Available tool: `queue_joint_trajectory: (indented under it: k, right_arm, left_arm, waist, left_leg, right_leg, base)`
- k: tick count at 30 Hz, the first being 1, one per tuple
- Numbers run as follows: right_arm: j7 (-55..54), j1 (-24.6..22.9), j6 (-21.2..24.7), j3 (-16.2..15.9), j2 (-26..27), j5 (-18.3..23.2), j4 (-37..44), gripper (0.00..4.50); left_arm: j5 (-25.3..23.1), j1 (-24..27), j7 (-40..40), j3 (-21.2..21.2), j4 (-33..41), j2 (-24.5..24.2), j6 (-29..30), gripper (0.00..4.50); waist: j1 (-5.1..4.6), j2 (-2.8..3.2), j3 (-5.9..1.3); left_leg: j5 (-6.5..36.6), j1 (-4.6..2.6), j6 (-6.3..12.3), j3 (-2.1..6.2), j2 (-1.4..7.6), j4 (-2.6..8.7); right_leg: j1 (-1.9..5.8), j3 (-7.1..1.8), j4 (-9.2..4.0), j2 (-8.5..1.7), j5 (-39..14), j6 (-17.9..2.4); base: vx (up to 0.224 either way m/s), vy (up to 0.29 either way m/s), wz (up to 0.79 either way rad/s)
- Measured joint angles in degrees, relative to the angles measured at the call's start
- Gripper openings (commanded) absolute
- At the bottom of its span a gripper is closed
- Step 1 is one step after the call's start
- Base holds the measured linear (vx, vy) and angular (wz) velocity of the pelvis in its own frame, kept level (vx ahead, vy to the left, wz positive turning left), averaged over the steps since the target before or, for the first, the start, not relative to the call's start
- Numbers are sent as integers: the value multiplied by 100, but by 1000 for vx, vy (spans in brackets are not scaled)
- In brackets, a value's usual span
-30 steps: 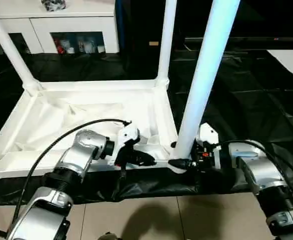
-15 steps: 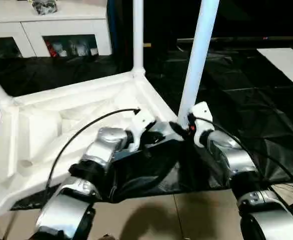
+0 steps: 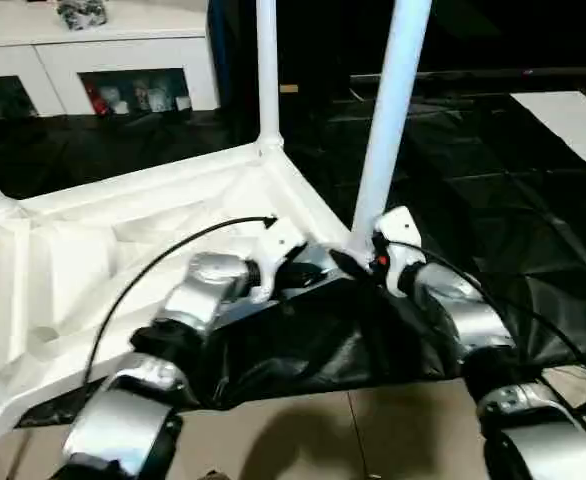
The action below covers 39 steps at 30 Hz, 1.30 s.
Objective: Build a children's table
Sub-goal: Rotate leg to tighten
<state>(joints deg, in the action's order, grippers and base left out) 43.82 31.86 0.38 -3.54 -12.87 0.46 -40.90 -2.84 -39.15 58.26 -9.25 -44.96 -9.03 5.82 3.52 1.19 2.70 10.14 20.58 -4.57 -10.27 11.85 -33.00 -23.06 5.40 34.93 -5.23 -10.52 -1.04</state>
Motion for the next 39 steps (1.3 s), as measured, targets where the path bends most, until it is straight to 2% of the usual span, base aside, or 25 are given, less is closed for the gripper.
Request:
queue_joint_trajectory:
  k: [6, 10, 13, 25, 30, 33, 35, 39]
  right_arm:
    - [1465, -324, -86, -367, -556, 217, 518, 380]
    - [2248, -496, -51, -498, -756, 357, 828, 380]
    - [2557, -511, 45, -615, -843, 390, 951, 380]
    - [2893, -503, 239, -743, -981, 375, 1148, 280]
    - [2880, -525, 320, -735, -977, 385, 1189, 270]
    - [2568, -531, 349, -615, -852, 350, 1109, 269]
    - [1891, -474, 352, -466, -574, 288, 875, 267]
    - [33, -69, 406, -104, 53, 72, 172, 267]
  left_arm:
    - [259, 292, 967, -130, 342, -284, -2, 0]
    - [329, 344, 1522, -234, 418, -478, -1, 0]
    - [343, 345, 1759, -280, 423, -587, -1, 0]
    - [409, 346, 2092, -349, 428, -715, 14, 0]
    - [406, 347, 2067, -350, 428, -701, 14, 0]
    - [341, 346, 1798, -303, 424, -627, 11, 0]
    - [297, 344, 1351, -220, 386, -534, 16, 0]
    - [80, 77, 174, -42, 70, -135, 179, 0]
  waist:
    - [63, -1, 3]
    - [162, -4, 6]
    - [173, -5, 6]
    - [188, -5, 5]
    - [194, -5, 5]
    - [198, -6, 5]
    - [169, -9, 3]
    - [70, -12, 3]
  left_leg:
    - [-5, 4, 12, 0, 3, -9]
    - [5, 0, -6, 1, 5, -17]
    - [5, 1, -6, 1, 4, -20]
    - [5, 2, -7, 1, 4, -19]
    - [5, 2, -7, 1, 4, -19]
    - [4, -7, -7, 1, 4, -22]
    - [2, -23, -7, 1, 4, -23]
    - [0, -35, -10, 4, -1, -35]
  right_leg:
    - [-2, 2, 1, -1, 0, -1]
    - [-2, 2, 5, -1, 1, -1]
    - [1, 0, 5, -2, 1, -2]
    - [2, 1, 4, -2, 1, -1]
    - [2, 1, 4, -2, 0, -1]
    - [10, 1, 7, -2, 1, -1]
    - [23, 0, 8, -3, 1, 0]
    - [27, -6, 0, -3, -14, 25]
  base:
    - [0, 0, 0]
    - [0, 0, 0]
    - [0, 0, 0]
    - [0, 0, 0]
    - [0, 0, 0]
    - [0, 0, 0]
    - [0, 0, 0]
    - [0, 0, 0]
